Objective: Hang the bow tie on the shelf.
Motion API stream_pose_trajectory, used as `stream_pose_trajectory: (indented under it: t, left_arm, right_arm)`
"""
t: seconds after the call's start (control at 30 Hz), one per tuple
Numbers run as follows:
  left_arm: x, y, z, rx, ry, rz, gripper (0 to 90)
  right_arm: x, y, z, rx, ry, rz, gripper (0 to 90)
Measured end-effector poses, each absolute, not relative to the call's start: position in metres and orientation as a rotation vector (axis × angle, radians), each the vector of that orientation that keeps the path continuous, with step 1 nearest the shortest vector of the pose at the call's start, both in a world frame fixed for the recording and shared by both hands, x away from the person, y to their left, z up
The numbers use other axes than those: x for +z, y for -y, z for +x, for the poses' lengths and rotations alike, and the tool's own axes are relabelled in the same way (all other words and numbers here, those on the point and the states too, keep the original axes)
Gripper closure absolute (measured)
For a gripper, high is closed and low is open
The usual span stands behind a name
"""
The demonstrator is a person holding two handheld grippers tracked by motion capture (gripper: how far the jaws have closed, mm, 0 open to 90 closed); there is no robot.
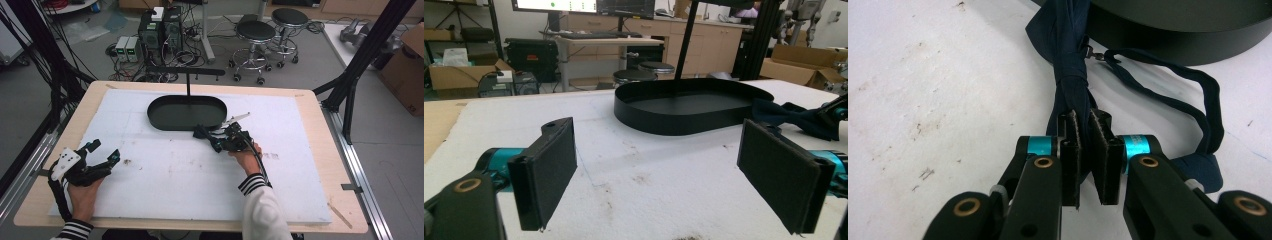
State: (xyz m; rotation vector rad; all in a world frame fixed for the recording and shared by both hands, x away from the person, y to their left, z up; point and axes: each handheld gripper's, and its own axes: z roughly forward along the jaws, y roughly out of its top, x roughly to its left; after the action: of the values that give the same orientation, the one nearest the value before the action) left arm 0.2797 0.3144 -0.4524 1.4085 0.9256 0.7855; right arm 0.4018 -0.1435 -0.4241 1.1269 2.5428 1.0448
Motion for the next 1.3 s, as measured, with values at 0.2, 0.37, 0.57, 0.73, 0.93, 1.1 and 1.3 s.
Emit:
stream_pose_trajectory:
  t: [0.2, 0.37, 0.57, 0.73, 0.93, 1.1, 1.3]
  left_arm:
    - [-0.452, -0.314, 0.28, 0.787, -0.925, 1.411, 16.3]
    - [-0.452, -0.314, 0.28, 0.785, -0.922, 1.413, 16.3]
    - [-0.452, -0.314, 0.28, 0.786, -0.921, 1.411, 16.3]
    - [-0.453, -0.314, 0.279, 0.789, -0.918, 1.412, 16.3]
    - [-0.452, -0.314, 0.279, 0.789, -0.918, 1.412, 16.3]
    - [-0.452, -0.314, 0.279, 0.789, -0.916, 1.414, 16.3]
    - [-0.452, -0.314, 0.28, 0.788, -0.92, 1.412, 16.4]
  right_arm:
    - [-0.421, 0.143, 0.4, 1.056, -2.534, 1.111, 83.4]
    - [-0.414, 0.143, 0.395, 1.131, -2.492, 1.092, 83.7]
    - [-0.403, 0.145, 0.391, 1.244, -2.409, 1.047, 83.9]
    - [-0.394, 0.147, 0.387, 1.333, -2.305, 1.0, 83.9]
    - [-0.382, 0.145, 0.38, 1.414, -2.145, 0.883, 83.9]
    - [-0.377, 0.145, 0.379, 1.454, -2.08, 0.854, 83.8]
    - [-0.374, 0.147, 0.384, 1.465, -2.047, 0.875, 83.9]
